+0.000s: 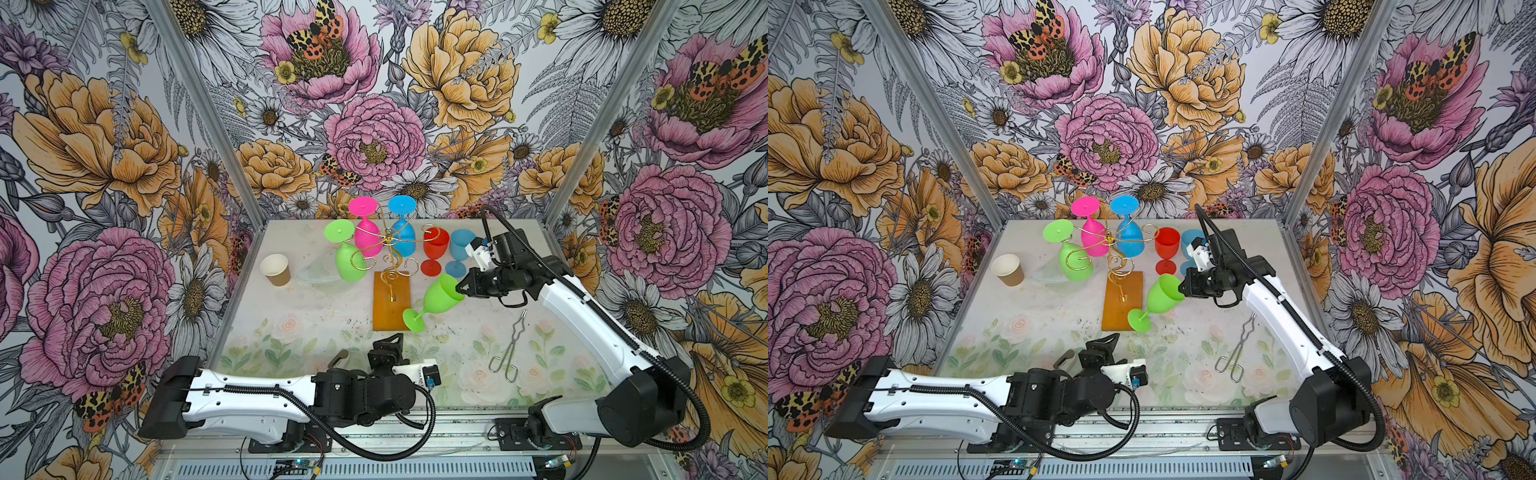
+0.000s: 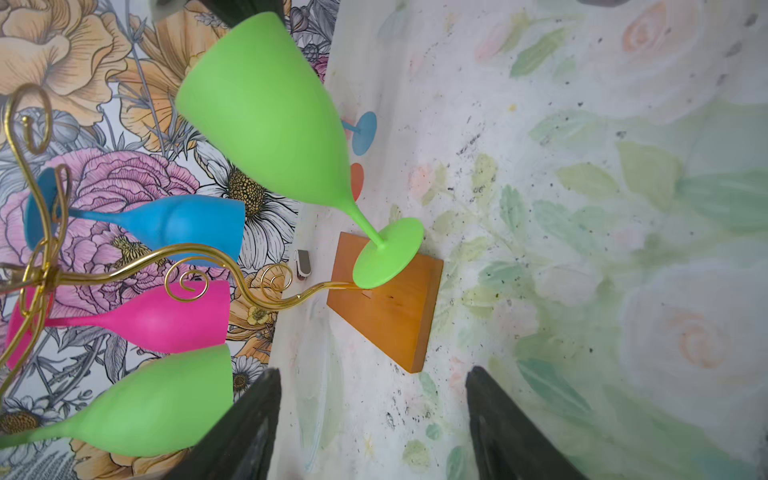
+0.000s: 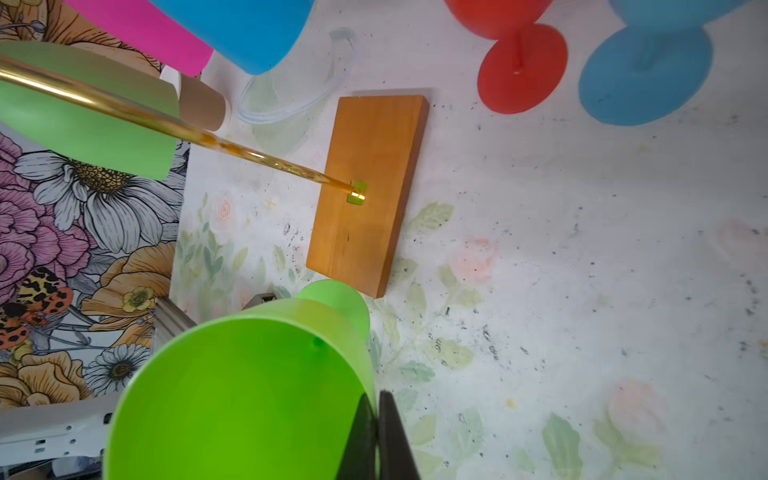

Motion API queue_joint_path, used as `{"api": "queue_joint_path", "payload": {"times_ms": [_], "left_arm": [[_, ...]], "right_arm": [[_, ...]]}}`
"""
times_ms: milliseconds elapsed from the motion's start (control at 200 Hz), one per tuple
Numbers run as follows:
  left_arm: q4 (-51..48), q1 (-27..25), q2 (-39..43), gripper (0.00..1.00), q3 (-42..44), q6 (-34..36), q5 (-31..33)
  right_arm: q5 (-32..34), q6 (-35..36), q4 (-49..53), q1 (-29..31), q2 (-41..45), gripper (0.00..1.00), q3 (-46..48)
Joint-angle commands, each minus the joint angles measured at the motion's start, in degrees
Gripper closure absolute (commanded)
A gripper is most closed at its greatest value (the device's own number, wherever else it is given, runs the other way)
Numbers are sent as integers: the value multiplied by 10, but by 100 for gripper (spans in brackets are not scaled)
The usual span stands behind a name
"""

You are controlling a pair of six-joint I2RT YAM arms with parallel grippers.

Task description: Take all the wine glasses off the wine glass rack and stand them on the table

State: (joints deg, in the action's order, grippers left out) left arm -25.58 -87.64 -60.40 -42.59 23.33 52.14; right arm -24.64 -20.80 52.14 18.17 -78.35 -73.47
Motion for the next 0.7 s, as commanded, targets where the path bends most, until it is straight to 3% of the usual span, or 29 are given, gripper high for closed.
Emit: {"api": "queue_joint_path", "payload": {"times_ms": [0, 230, 440, 490, 691], "left_arm": [[38, 6, 50, 22, -12, -183, 38], [-61, 83, 130, 18, -30, -384, -1], [-126, 112, 155, 18, -60, -465, 8], [-148, 146, 153, 18, -73, -487, 2], [-183, 202, 153, 17, -104, -508, -11]], "right_arm": [[102, 28, 23, 2, 3, 100, -34], [198, 50, 31, 11, -52, 100, -81], [247, 54, 29, 26, -114, 100, -116], [259, 54, 29, 33, -131, 100, -128], [283, 58, 29, 49, -183, 100, -175]]}}
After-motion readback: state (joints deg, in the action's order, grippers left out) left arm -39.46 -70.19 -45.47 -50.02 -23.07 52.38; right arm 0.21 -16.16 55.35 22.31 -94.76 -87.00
